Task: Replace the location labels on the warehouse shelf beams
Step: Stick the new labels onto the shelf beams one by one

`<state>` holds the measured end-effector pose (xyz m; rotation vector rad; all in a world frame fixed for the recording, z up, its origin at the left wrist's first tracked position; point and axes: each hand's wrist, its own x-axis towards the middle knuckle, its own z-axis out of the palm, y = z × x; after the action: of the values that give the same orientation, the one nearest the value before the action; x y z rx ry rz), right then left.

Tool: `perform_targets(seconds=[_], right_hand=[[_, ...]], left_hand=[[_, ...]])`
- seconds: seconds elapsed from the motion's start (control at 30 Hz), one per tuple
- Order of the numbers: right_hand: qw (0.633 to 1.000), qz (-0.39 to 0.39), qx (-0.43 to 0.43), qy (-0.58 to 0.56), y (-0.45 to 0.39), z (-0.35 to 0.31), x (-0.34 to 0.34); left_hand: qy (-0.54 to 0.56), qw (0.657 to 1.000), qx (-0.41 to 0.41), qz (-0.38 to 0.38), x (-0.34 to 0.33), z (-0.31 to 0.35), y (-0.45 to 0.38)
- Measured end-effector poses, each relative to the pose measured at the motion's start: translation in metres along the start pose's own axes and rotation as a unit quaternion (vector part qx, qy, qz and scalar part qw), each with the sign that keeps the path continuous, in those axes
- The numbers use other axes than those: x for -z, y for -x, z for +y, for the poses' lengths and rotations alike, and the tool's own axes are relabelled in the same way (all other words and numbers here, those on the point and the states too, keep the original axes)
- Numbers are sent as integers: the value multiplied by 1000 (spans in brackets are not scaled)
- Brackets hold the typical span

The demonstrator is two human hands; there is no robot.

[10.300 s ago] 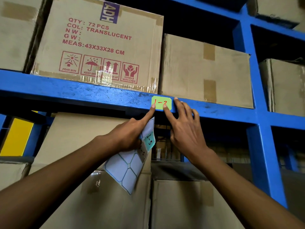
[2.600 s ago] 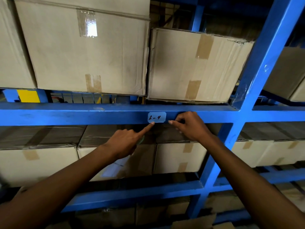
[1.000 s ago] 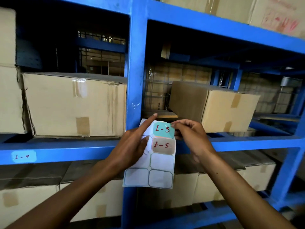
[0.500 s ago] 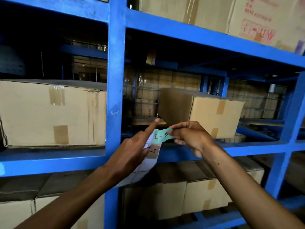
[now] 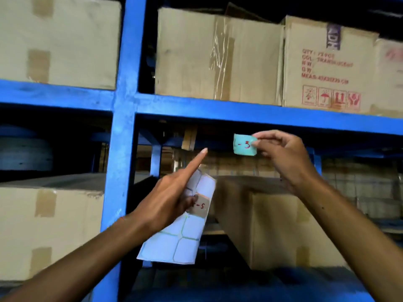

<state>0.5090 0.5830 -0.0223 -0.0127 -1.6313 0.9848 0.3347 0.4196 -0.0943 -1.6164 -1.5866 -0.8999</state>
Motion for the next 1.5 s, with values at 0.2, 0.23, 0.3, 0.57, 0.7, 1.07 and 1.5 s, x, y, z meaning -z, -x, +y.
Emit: perform_targets(seconds=[0.2, 0.23, 0.3, 0.57, 0.7, 1.07, 1.5], right_hand=[[998, 23, 48, -26, -74, -13, 10], [998, 20, 51, -17, -83, -12, 10], [998, 19, 58, 7, -96, -9, 7], [995, 20, 75, 57, -126, 0, -5], [994, 24, 81, 70, -133, 2, -8], [994, 17, 79, 77, -136, 13, -11], [984, 49, 98, 141, -140, 13, -14]], left_hand=[[-88, 995, -32, -37, 16, 23, -86], [-95, 994, -30, -47, 17, 27, -95], [-122, 990, -29, -61, 18, 30, -110], [-195, 977, -7, -82, 12, 27, -144], [-229, 969, 12, -96, 9, 26, -156], [-280, 944, 85, -149, -1, 9, -168], [-280, 946, 87, -138, -5, 6, -165]])
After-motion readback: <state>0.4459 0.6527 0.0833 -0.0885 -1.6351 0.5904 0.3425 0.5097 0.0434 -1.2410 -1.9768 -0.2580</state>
